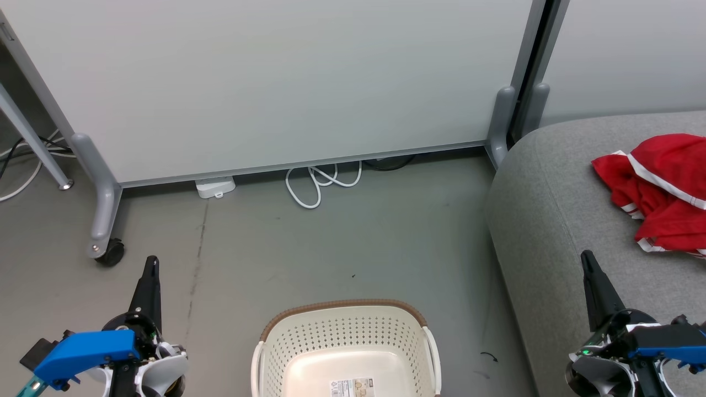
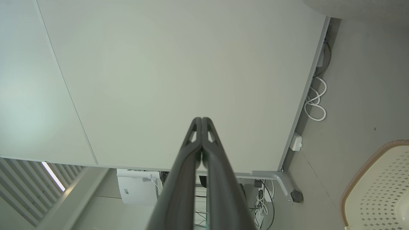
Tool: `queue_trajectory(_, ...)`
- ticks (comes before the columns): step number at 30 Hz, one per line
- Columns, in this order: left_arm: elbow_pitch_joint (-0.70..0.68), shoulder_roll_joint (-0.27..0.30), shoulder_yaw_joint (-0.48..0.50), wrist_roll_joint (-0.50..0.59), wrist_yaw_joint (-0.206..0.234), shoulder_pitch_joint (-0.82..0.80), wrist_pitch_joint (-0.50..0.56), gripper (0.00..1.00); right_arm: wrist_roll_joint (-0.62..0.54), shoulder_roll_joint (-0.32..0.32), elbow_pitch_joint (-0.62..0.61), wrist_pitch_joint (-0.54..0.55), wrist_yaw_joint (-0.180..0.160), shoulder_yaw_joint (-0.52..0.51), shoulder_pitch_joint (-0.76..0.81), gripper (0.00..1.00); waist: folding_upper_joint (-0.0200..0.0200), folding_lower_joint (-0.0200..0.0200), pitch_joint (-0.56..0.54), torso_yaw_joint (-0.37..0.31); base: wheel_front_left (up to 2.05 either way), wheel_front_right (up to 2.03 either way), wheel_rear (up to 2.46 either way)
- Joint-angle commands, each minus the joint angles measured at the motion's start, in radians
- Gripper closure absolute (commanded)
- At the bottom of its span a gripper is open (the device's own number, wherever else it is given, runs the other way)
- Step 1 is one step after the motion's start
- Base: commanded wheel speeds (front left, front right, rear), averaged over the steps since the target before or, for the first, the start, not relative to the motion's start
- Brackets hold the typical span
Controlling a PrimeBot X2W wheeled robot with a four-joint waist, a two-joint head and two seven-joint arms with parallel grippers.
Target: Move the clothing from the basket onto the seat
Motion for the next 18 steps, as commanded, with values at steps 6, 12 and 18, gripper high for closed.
queue_trajectory(6,-0.003,0.000,0.002,-0.002,-0.004,-0.008,0.003,1.00,0.003,-0.005,0.001,0.002,0.001,-0.001,-0.010,1.00,0.0000,0.0000,0.000,0.000,0.00,0.00,0.00)
queue_trajectory(12,-0.003,0.000,0.002,-0.003,-0.004,-0.008,0.003,1.00,0.003,-0.005,0.001,0.002,0.001,-0.001,-0.010,1.00,0.0000,0.0000,0.000,0.000,0.00,0.00,0.00)
queue_trajectory(18,-0.003,0.000,0.002,-0.003,-0.004,-0.008,0.003,1.00,0.003,-0.005,0.001,0.002,0.001,-0.001,-0.010,1.00,0.0000,0.0000,0.000,0.000,0.00,0.00,0.00)
